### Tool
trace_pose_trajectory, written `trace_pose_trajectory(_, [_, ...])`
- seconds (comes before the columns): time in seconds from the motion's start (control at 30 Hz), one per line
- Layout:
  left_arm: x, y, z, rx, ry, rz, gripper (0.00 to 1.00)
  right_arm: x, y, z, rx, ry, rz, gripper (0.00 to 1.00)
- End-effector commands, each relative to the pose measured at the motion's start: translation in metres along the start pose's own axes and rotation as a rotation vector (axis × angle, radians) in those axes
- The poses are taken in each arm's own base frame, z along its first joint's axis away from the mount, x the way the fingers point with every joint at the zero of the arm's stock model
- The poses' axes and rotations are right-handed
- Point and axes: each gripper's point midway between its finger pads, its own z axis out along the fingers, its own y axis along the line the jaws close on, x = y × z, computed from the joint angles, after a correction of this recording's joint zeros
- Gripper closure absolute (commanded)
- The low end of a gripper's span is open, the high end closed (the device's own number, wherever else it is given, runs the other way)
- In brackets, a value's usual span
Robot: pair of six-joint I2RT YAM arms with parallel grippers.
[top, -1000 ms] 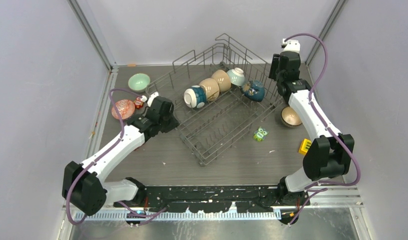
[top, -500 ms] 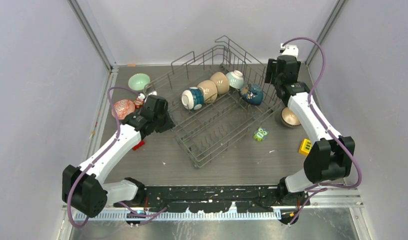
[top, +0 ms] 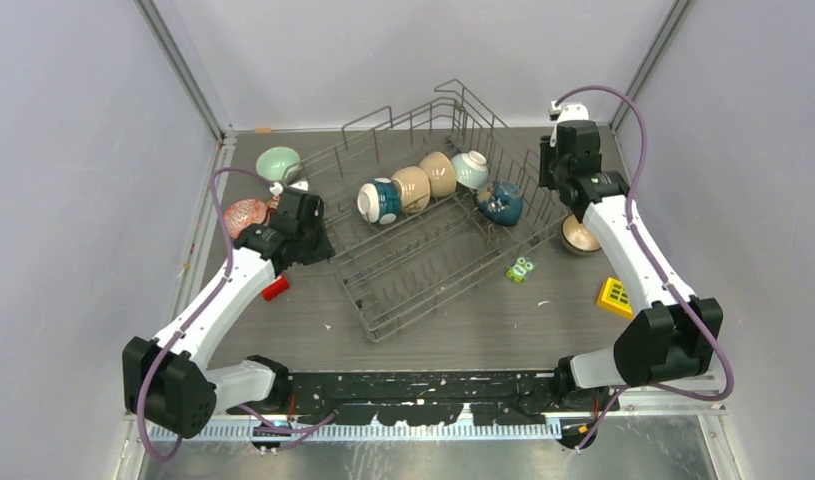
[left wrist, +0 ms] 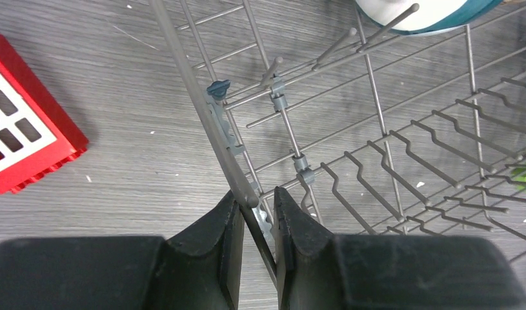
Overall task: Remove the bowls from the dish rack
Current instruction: Adjust the dish rack at the center of the board.
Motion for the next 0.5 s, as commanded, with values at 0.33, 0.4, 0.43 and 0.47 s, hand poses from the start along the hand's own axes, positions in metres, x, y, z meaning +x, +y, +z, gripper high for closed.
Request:
trace_pose_trajectory(0.33, [-0.011,-0.027,0.001,0.114,0.018,0.154,1.0,0.02,0.01,-0.073,-0.004,0.014,0.313,0.79])
trace_pose_trajectory(0.4, [-0.012,-0.028,0.005,0.111,0.022,0.155,1.0,0.026,0.013,-0.08,-0.015,0.026,0.321,0.8])
trace_pose_trajectory(0.43, [-0.013,-0.029,0.006,0.111,0.022,0.157,1.0,0.029,0.014,-0.084,-0.02,0.027,0.329,0.8])
trace_pose_trajectory(0.47, [-0.013,-0.029,0.008,0.111,0.022,0.159,1.0,0.031,0.016,-0.087,-0.026,0.03,0.335,0.8])
